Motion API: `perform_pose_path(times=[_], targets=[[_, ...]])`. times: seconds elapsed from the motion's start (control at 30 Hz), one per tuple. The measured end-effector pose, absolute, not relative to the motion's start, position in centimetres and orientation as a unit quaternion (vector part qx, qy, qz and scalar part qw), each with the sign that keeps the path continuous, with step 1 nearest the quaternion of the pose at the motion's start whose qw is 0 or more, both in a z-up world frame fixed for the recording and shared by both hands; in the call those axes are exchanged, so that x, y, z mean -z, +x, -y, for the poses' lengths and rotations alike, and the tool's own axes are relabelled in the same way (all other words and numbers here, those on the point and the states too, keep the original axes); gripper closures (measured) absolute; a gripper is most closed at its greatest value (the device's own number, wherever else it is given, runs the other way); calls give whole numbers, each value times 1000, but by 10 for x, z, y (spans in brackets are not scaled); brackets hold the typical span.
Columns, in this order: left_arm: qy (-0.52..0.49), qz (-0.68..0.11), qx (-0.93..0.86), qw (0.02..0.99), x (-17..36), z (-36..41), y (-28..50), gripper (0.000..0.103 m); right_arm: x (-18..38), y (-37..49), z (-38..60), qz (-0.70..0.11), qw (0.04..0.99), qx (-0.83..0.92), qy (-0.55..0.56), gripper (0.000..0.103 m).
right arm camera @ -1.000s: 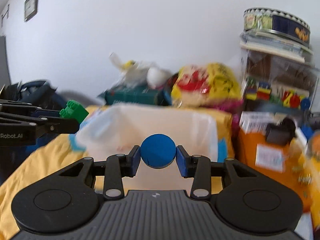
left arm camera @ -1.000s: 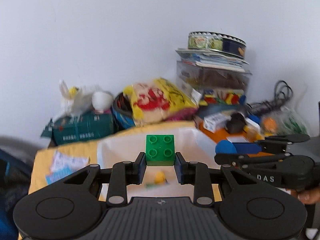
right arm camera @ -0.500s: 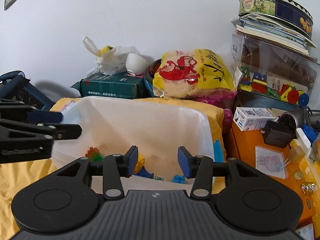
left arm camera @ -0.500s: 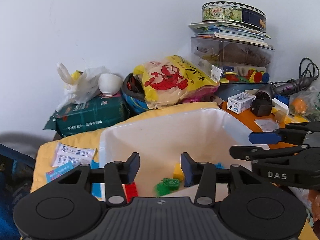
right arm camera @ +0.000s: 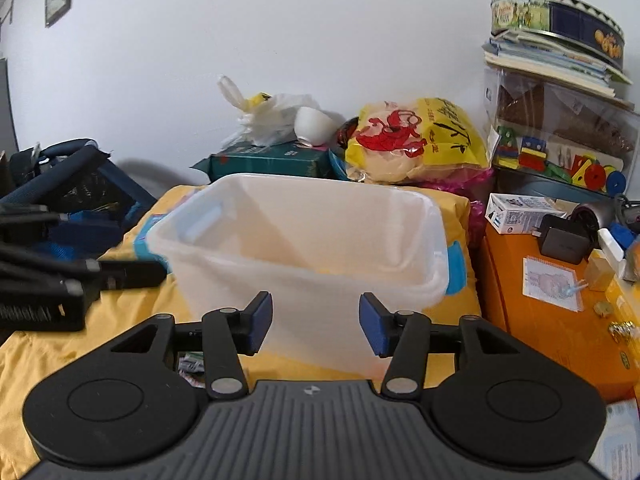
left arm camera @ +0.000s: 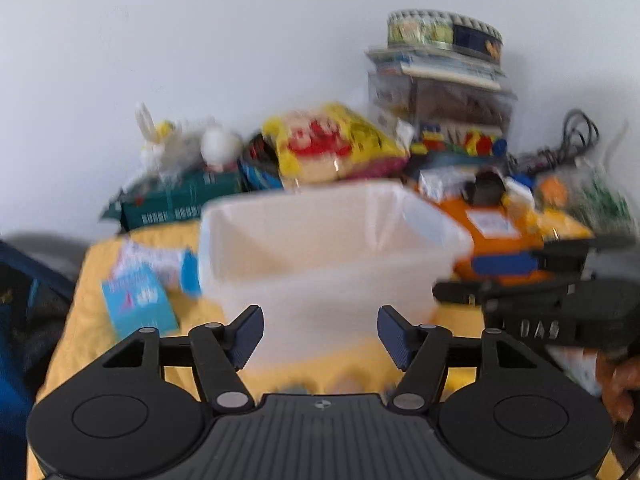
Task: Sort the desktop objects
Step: 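Grasp teal toy figure with left tool while right tool grasps olive toy figure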
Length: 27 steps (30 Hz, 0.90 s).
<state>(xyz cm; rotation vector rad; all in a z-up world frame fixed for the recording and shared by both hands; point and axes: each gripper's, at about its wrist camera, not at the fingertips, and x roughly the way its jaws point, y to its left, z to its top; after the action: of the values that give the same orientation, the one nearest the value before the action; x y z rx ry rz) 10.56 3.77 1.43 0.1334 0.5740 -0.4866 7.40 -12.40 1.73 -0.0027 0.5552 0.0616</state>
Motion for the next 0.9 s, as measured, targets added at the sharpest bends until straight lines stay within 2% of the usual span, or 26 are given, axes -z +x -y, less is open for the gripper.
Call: perform_pose_path(times=[0.13, 0.23, 0.5, 0.7, 0.9], targets=[[63, -321, 219, 919, 11, -45, 90, 36, -9, 52, 117, -278, 960, -36, -9, 49], [25, -357, 204, 911, 25, -55, 85, 36, 4, 41, 111, -297, 954, -43, -13, 46], [0, -409, 202, 890, 53, -67, 75, 36, 32, 25, 97, -344, 936, -76, -28, 46], [95, -395, 186, 895, 62, -58, 62, 36, 38, 24, 97, -359, 930, -74, -23, 44], [86, -401, 206, 888, 70, -62, 64, 36, 48, 27, 94, -385, 920, -65, 2, 46]])
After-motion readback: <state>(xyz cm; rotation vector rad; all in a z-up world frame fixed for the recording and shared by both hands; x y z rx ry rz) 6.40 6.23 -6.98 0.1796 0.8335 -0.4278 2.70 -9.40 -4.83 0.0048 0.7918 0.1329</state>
